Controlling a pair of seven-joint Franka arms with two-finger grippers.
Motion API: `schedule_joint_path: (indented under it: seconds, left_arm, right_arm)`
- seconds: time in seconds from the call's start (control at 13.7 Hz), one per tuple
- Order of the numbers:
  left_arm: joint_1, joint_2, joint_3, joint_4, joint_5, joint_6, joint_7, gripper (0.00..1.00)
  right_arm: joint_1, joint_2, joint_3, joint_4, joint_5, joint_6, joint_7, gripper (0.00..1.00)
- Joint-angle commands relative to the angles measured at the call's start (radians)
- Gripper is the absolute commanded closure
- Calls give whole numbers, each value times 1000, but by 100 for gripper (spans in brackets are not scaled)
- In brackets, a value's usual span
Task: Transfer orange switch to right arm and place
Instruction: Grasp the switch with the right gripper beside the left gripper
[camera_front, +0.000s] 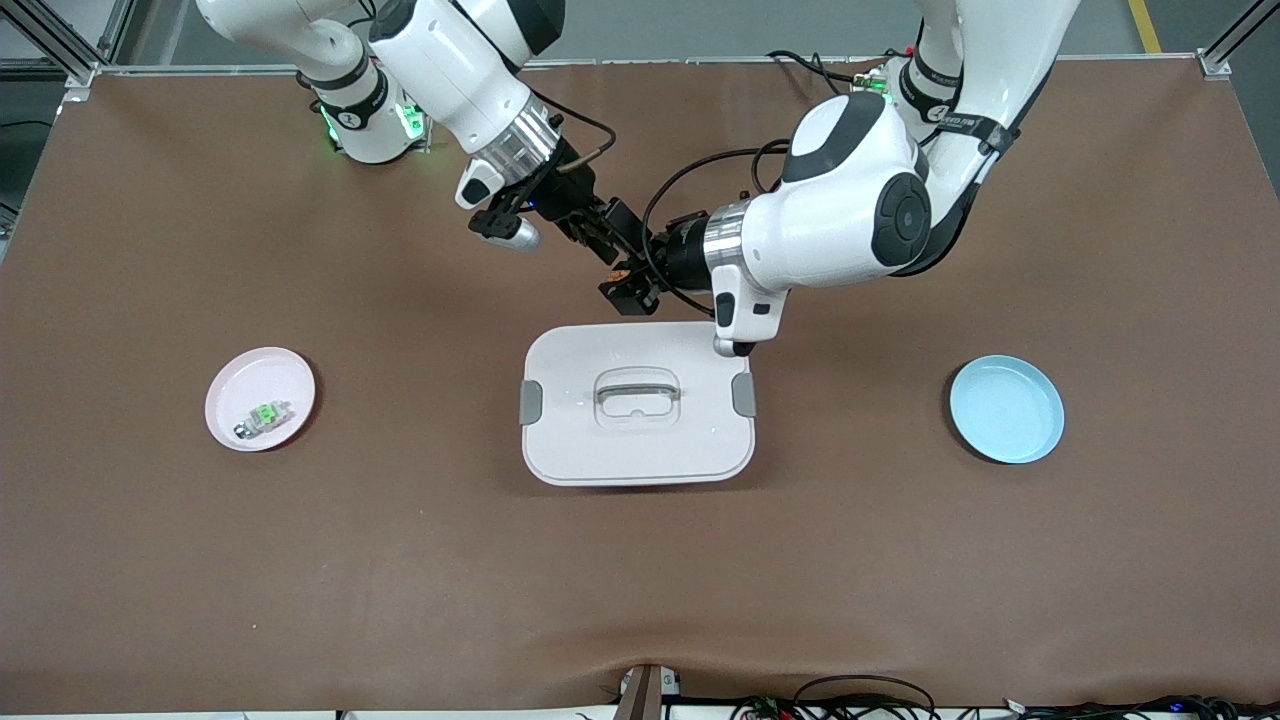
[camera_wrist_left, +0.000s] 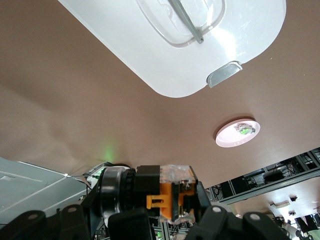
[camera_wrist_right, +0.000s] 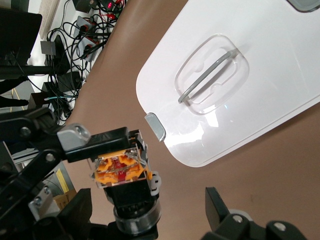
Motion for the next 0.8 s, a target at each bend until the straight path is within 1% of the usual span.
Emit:
schedule_joint_path:
  seconds: [0.0, 0.07, 0.22, 0.29, 0.36, 0.44, 0.51, 0.58, 0.66, 0.73]
  left_arm:
    - [-9, 6, -1, 17, -15, 8, -13, 100]
    - [-9, 6, -3, 17, -15, 8, -13, 100]
    - [-16, 6, -1, 17, -15, 8, -15, 100]
    - [-17, 6, -1, 17, -15, 10, -15, 100]
    - [-17, 6, -1, 17, -15, 8, -15, 100]
    - [-15, 6, -1, 17, -15, 8, -15, 100]
    - [-15, 6, -1, 17, -15, 8, -15, 100]
    - [-15, 6, -1, 17, -15, 8, -15, 97]
    - [-15, 6, -1, 17, -15, 8, -13, 85]
    - [-15, 4, -1, 17, -15, 8, -9, 64]
  right_arm:
    - [-4, 25, -1, 26, -14, 9, -26, 28]
    - [-4, 26, -1, 31, -14, 14, -30, 38]
    - [-4, 28, -1, 35, -14, 12, -32, 67]
    - [-4, 28, -1, 38, -14, 12, -32, 79]
    - [-3, 33, -1, 40, -14, 12, -40, 86]
    - [-4, 33, -1, 40, -14, 12, -50, 97]
    - [-4, 34, 0, 42, -14, 12, -52, 100]
    - [-4, 34, -1, 40, -14, 12, -52, 100]
    - [-4, 34, -1, 40, -14, 12, -52, 100]
    - [-4, 34, -1, 40, -14, 11, -52, 100]
